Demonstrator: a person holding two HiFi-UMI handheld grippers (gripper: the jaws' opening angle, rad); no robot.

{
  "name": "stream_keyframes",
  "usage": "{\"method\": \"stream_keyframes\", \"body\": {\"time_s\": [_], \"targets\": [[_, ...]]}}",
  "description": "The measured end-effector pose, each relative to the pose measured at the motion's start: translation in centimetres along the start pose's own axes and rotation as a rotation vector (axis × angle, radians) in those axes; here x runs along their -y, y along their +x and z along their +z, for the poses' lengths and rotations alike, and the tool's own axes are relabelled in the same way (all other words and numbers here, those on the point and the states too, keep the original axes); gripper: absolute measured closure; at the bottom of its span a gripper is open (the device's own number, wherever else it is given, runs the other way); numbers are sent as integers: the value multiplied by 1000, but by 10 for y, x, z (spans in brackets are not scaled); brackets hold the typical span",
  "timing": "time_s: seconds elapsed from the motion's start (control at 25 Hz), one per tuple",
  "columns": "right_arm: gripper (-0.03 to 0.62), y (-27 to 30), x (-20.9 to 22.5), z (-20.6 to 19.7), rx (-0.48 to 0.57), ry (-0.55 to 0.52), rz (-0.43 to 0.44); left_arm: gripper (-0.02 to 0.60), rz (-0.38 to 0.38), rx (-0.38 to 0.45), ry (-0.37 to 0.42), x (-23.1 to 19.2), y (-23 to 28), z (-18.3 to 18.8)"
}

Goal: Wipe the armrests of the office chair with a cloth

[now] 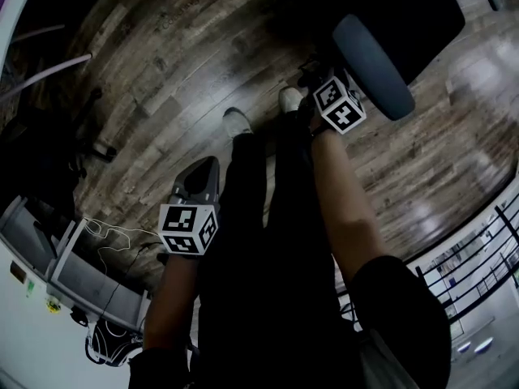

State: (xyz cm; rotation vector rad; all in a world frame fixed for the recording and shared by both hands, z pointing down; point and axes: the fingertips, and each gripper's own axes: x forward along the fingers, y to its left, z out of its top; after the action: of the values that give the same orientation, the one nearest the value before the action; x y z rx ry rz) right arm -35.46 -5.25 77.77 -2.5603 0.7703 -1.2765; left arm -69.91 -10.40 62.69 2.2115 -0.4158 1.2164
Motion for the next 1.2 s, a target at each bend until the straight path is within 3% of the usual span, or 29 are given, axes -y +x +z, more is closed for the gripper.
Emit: {"method": "stream_keyframes", "body": {"time_s": [0.2,0.36,0.64,0.88,1.04,1.2], "targets": [[511,-41,-19,17,39,13,48,577,-30,20,22,14,-13,14],[510,-80,-52,35,72,-34,140,577,-49,61,55,23,-29,30],[510,-171,-118,25,18,-309,338,577,-42,145,106,27,-58,69],[509,-235,-135,56,54,-454,369,577,-59,248,161,44,-67,118],[508,-275,-132,90,125,-460,362,577,-102,304,157,71,-73,136],[508,-308,-127,120,203,-487,362,577,-159,330,209,105,-76,153]]}}
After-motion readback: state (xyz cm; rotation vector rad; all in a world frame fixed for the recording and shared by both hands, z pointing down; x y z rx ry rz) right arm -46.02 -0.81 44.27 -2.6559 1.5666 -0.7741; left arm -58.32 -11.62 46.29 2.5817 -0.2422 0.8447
